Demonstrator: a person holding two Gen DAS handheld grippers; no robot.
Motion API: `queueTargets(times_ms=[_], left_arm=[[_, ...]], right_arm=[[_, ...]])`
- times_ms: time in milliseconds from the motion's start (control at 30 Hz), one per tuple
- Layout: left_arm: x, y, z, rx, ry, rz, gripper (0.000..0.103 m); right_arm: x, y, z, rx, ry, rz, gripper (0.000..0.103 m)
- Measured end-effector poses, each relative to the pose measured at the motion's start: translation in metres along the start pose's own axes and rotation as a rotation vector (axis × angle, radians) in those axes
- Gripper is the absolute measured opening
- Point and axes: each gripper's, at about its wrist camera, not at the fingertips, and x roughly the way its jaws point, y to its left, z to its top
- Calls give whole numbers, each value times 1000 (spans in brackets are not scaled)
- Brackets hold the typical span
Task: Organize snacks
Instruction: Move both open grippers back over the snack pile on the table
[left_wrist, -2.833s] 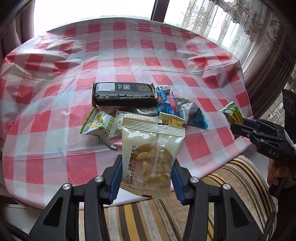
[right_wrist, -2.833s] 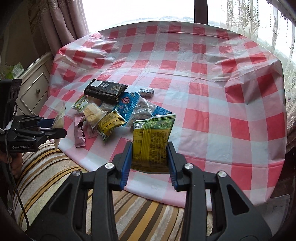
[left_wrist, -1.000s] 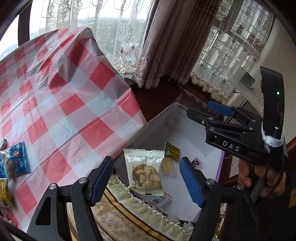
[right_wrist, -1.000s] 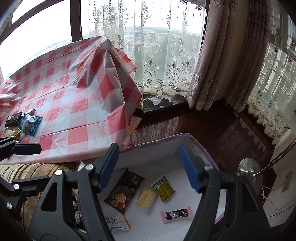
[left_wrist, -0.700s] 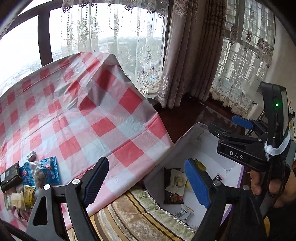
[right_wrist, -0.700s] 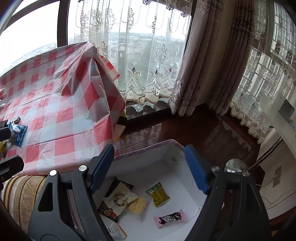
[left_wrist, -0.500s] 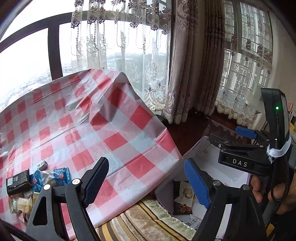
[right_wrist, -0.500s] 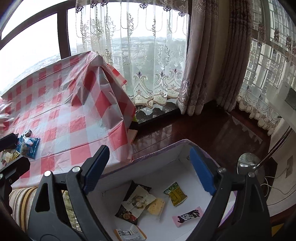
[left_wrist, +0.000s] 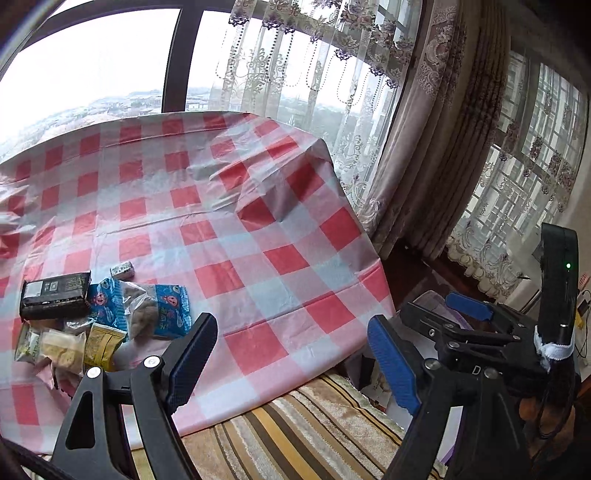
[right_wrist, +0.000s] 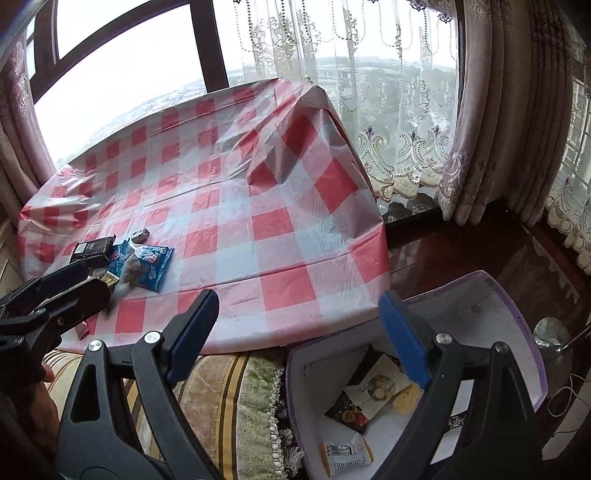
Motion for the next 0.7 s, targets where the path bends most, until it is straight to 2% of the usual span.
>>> queueTargets(times_ms=[133, 200, 367, 600, 700], left_arm=[[-13, 38, -6, -117, -6, 14, 84], [-19, 57, -11, -175, -7, 55, 84], [-33, 107, -25, -327, 7, 95, 81], [-54, 154, -46, -445, 0, 181, 80], [-56, 174, -56, -526, 26, 191, 73]], right_arm=[[6, 23, 0, -27, 4, 24, 90], [12, 35, 0, -50, 21, 46, 90], [26, 60, -3, -83, 64, 108, 90], [39, 79, 1, -112, 75, 108, 90], [47, 92, 3, -142, 91, 132, 90]])
